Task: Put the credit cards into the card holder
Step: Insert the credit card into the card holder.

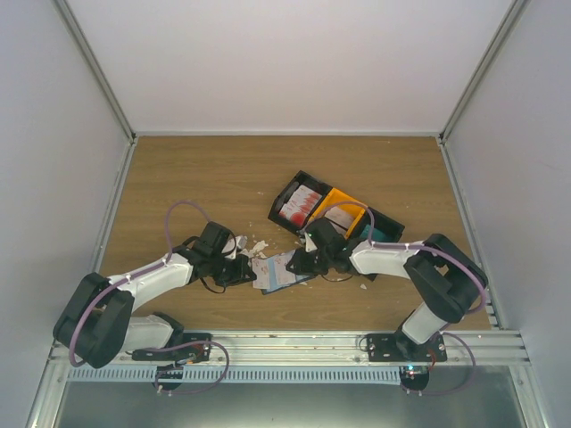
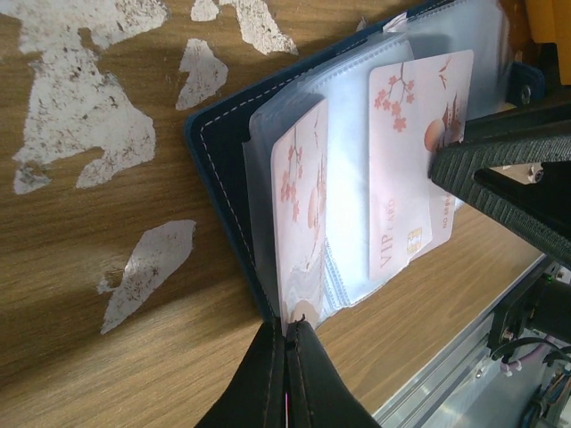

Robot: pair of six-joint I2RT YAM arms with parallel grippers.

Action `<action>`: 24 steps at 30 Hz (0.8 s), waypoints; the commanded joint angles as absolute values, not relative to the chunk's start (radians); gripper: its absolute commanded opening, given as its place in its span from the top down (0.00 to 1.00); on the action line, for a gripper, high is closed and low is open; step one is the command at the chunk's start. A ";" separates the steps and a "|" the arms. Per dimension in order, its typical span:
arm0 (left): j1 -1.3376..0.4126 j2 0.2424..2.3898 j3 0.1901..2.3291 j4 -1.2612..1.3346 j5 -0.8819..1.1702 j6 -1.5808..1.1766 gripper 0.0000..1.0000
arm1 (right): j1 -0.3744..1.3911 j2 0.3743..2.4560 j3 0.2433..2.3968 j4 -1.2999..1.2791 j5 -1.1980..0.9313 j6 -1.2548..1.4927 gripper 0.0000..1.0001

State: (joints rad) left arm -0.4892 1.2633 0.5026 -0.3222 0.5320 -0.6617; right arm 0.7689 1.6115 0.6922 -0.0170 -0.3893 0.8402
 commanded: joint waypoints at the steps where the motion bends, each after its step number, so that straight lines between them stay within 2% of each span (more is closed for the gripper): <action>1: -0.493 1.233 0.501 -0.341 0.472 -0.657 1.00 | 0.773 1.632 0.743 -0.102 -0.324 0.807 0.83; 4: -0.493 1.221 0.507 -0.342 0.467 -0.660 1.00 | 0.780 1.647 0.756 -0.087 -0.344 0.789 0.91; 9: -0.493 1.217 0.508 -0.346 0.452 -0.662 1.00 | 0.793 1.695 0.786 -0.082 -0.399 0.742 0.98; 16: -0.493 1.194 0.509 -0.345 0.441 -0.667 1.00 | 0.799 1.744 0.795 -0.083 -0.431 0.707 1.00; 24: -0.492 1.070 0.542 -0.459 0.314 -0.695 1.00 | 0.786 1.769 0.820 -0.144 -0.427 0.634 0.99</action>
State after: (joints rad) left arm -0.4892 1.1217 0.5106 -0.3923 0.4061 -0.6731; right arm 0.7826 1.7279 0.8196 -0.0303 -0.4538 0.7036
